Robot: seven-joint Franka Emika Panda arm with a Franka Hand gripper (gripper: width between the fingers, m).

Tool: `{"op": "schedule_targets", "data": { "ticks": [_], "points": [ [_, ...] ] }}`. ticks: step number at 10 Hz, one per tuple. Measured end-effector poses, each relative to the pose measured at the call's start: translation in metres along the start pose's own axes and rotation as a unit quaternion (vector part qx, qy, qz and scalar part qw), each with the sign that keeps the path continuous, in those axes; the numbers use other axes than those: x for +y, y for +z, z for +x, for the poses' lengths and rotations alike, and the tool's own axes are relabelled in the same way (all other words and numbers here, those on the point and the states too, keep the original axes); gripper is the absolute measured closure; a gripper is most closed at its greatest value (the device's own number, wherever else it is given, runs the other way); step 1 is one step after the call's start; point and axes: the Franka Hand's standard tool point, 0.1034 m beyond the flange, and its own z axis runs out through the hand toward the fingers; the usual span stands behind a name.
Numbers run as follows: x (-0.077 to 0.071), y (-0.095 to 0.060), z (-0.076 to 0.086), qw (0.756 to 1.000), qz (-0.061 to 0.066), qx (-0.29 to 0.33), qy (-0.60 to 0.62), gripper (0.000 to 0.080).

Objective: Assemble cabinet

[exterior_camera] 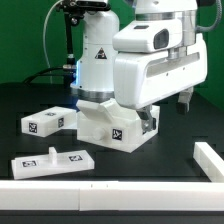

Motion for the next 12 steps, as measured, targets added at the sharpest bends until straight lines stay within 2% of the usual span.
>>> {"op": "schedule_targets", "data": {
  "ticks": [5, 6, 7, 8, 9, 10, 12],
  "points": [
    [0.001, -0.001, -0.001, 1.0, -0.001, 0.0, 0.001, 0.0003],
    [0.008, -0.012, -0.01, 1.0, 0.004, -0.009, 0.001, 0.0003],
    [0.024, -0.03, -0.033, 1.0, 0.01, -0.018, -0.024, 0.0003],
    [0.039, -0.036, -0.063, 0.999, 0.016, -0.025, -0.045, 0.0003],
    [0.049, -0.036, -0.078, 0.999, 0.02, -0.027, -0.032, 0.0003],
    [0.05, -0.035, -0.082, 0.999, 0.026, -0.033, -0.008, 0.0003],
    [0.049, -0.034, -0.081, 0.999, 0.027, -0.034, -0.012, 0.0003]
  ]
}}
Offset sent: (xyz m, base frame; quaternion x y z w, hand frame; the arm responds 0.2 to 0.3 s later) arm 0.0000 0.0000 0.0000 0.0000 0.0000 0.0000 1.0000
